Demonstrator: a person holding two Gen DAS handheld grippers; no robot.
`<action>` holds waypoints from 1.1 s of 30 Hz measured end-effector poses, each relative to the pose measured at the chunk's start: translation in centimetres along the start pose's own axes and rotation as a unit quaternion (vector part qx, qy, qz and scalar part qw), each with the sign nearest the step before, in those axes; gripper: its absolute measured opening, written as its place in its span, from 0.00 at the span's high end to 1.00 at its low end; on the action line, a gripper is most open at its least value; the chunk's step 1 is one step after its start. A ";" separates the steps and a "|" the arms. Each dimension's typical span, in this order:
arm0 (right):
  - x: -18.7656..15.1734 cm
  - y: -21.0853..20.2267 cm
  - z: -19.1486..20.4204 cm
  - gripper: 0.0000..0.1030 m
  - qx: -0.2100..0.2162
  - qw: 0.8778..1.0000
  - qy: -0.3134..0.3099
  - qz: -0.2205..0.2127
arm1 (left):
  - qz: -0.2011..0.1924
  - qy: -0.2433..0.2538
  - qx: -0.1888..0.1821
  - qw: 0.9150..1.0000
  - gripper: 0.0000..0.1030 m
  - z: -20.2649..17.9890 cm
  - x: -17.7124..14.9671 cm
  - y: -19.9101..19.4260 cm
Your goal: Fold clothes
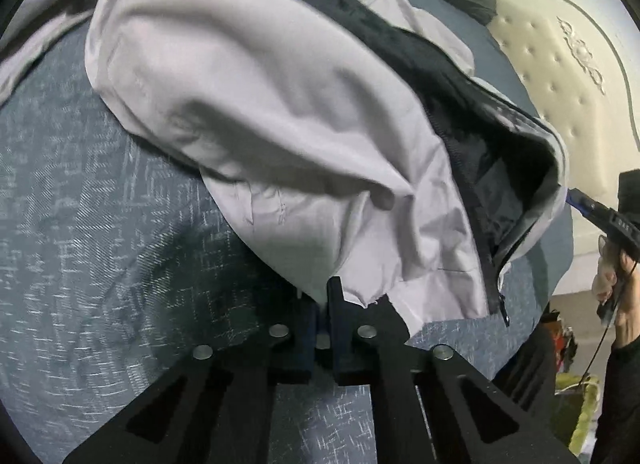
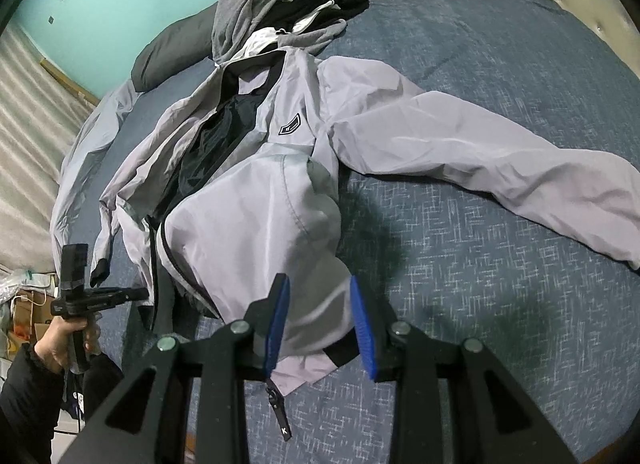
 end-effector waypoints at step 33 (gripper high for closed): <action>-3.0 5.7 -0.4 0.40 -0.036 0.993 -0.103 0.042 | 0.012 0.007 0.122 0.992 0.97 10.3 -5.3 -11.2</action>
Point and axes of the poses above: each gripper's, at about its wrist camera, not at the fingertips, and y roughly the way its jaws point, z to its left, x to its top, the point moved 10 cm from there along y, roughly the way its jaws point, and after that the axes turned 14 degrees about y, right-handed, at the moved point
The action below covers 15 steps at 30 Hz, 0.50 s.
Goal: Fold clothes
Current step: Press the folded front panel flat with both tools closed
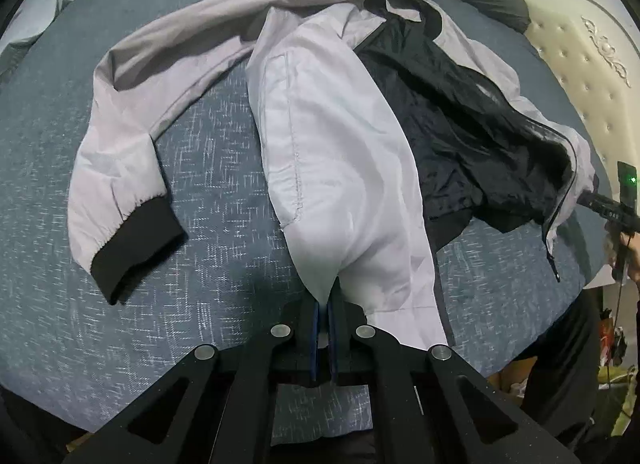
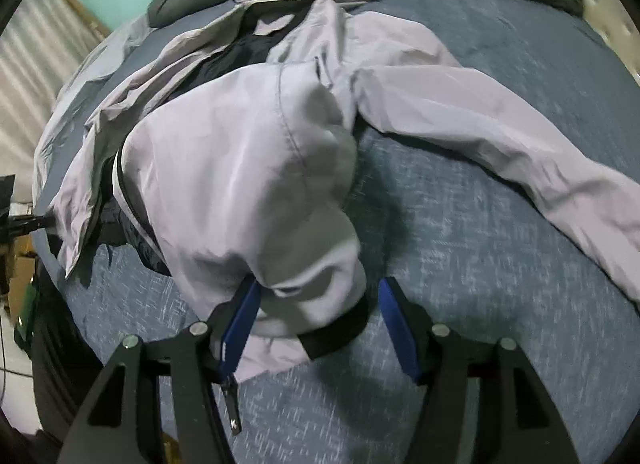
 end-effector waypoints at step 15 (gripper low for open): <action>1.1 -1.7 3.9 0.97 0.020 0.998 -0.063 -0.005 | -0.011 0.031 0.007 0.999 0.97 -1.3 1.0 -1.2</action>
Point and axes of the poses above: each gripper's, at about its wrist camera, not at the fingertips, and y roughly the way its jaws point, z to its left, x to its top, the point moved 10 cm from there along y, roughly the way its jaws point, and after that the axes turned 14 degrees about y, right-handed, at the moved point
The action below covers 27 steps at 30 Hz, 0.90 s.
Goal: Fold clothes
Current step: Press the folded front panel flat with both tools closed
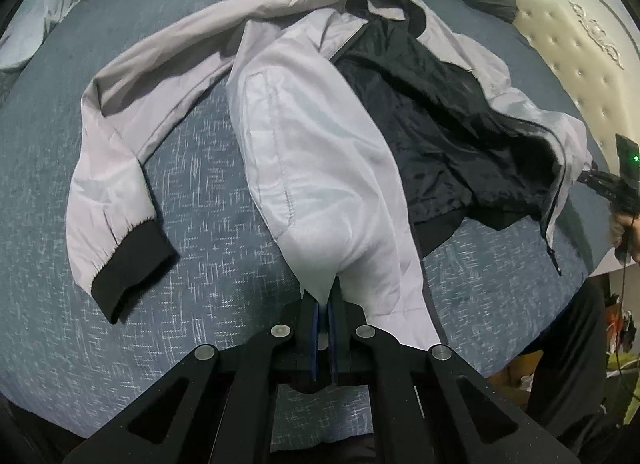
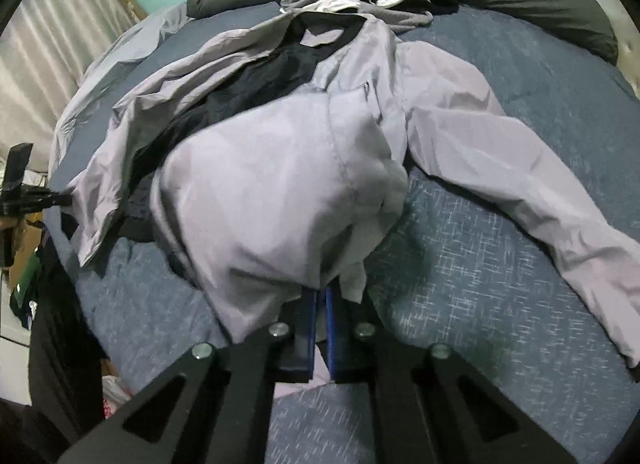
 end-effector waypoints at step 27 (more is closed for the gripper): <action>-2.0 -6.1 -0.9 0.98 0.011 0.992 0.123 0.032 | -0.014 0.015 -0.013 1.000 0.97 -3.4 -0.5 -5.1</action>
Point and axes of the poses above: each gripper's, at about its wrist camera, not at the fingertips, and y roughly the way its jaws point, z to its left, x to its top, the point moved 10 cm from there along y, roughly the way its jaws point, and after that the axes turned 14 degrees about y, right-handed, at the moved point
